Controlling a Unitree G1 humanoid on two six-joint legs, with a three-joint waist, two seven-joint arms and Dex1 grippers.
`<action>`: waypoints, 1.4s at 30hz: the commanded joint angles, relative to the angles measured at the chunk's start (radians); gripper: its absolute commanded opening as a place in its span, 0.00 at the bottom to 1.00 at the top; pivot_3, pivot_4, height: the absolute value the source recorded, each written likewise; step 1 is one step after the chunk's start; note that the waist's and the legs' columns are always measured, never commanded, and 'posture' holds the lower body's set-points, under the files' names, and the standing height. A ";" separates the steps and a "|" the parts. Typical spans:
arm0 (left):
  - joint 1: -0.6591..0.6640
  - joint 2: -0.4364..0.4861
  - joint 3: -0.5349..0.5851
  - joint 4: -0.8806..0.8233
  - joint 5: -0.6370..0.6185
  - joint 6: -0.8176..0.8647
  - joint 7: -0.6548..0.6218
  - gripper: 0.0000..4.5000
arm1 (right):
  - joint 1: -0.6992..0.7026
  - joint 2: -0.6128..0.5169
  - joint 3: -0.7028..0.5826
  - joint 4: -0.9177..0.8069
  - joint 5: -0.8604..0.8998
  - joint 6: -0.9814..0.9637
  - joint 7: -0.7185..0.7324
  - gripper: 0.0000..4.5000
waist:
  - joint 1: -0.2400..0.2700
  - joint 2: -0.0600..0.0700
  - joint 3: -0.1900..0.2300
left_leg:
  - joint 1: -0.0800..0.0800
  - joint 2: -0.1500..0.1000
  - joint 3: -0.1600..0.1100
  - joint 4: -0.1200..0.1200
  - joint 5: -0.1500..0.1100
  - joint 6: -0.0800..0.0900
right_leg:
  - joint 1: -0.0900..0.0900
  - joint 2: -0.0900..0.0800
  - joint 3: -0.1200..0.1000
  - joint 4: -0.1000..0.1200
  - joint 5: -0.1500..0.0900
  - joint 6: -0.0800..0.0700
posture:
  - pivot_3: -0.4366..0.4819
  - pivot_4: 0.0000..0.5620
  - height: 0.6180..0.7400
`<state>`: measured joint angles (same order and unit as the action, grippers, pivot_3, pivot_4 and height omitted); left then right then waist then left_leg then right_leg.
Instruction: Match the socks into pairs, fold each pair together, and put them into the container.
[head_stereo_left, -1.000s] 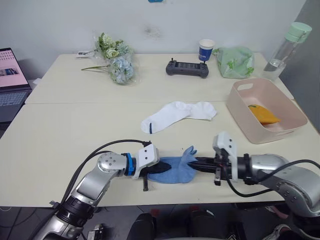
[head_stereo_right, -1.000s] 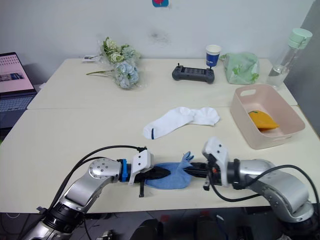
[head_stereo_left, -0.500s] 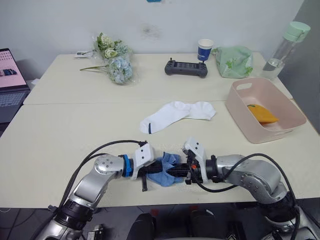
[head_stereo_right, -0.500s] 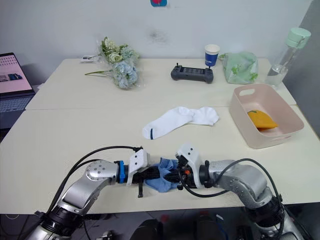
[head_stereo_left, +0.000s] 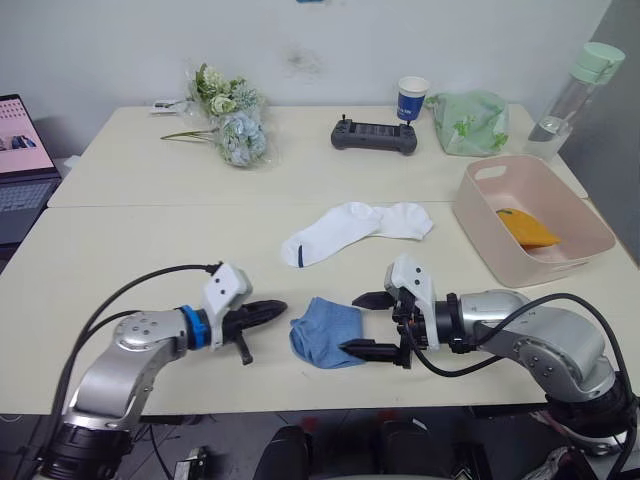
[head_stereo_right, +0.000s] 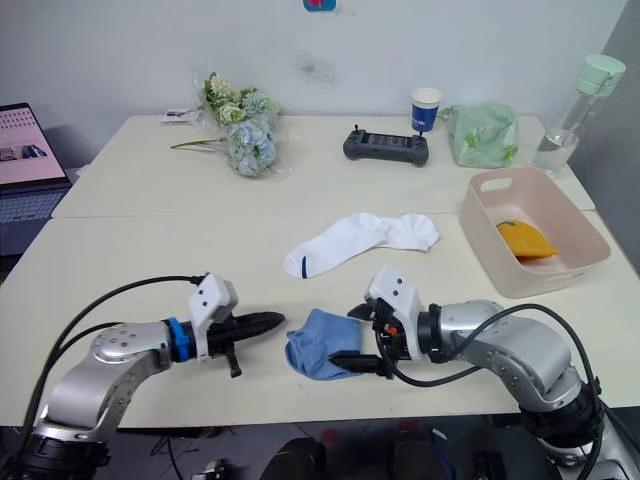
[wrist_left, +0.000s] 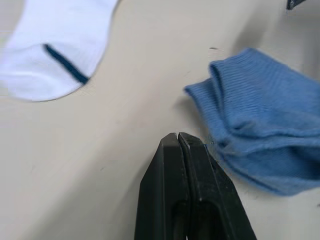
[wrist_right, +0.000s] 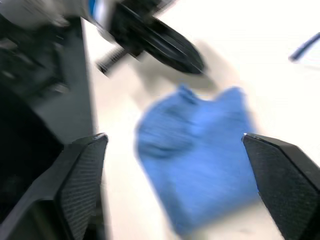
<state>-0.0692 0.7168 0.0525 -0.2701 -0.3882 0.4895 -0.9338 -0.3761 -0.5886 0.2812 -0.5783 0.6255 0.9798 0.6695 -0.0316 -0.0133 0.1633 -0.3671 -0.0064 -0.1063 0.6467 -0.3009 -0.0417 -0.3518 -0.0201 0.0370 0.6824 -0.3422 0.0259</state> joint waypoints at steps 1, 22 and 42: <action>-0.046 0.033 0.027 -0.064 -0.044 -0.009 -0.044 0.00 | -0.002 0.013 0.070 0.038 -0.106 -0.129 0.010 0.71 | 0.000 0.000 0.000 | 0.000 0.000 0.000 0.000 0.000 0.000 | 0.000 0.000 0.000 0.000 0.000 0.000 | 0.48 0.27 1.00; -0.057 0.056 -0.294 0.033 0.191 -0.230 -0.146 0.00 | 0.047 -0.034 0.283 0.138 -0.403 -0.320 0.129 0.01 | 0.000 0.000 0.000 | -0.001 -0.001 0.001 0.000 0.002 -0.004 | -0.001 0.000 0.001 -0.001 0.000 0.000 | 0.48 0.27 1.00; -0.072 0.065 -0.297 -0.075 0.156 -0.270 -0.204 0.00 | 0.017 0.077 0.176 0.202 -0.408 -0.317 0.094 0.01 | 0.000 0.000 0.000 | 0.000 0.000 0.001 0.000 0.000 -0.001 | 0.001 0.000 0.001 0.000 0.000 0.000 | 0.48 0.27 1.00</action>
<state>-0.1323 0.7895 -0.2182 -0.3457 -0.2540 0.2364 -1.1429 -0.3441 -0.5237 0.4530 -0.3843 0.2445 0.6713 0.7850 -0.0317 -0.0135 0.1637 -0.3666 -0.0071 -0.1052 0.6470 -0.3004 -0.0425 -0.3504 -0.0200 0.0378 0.6822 -0.3422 0.0259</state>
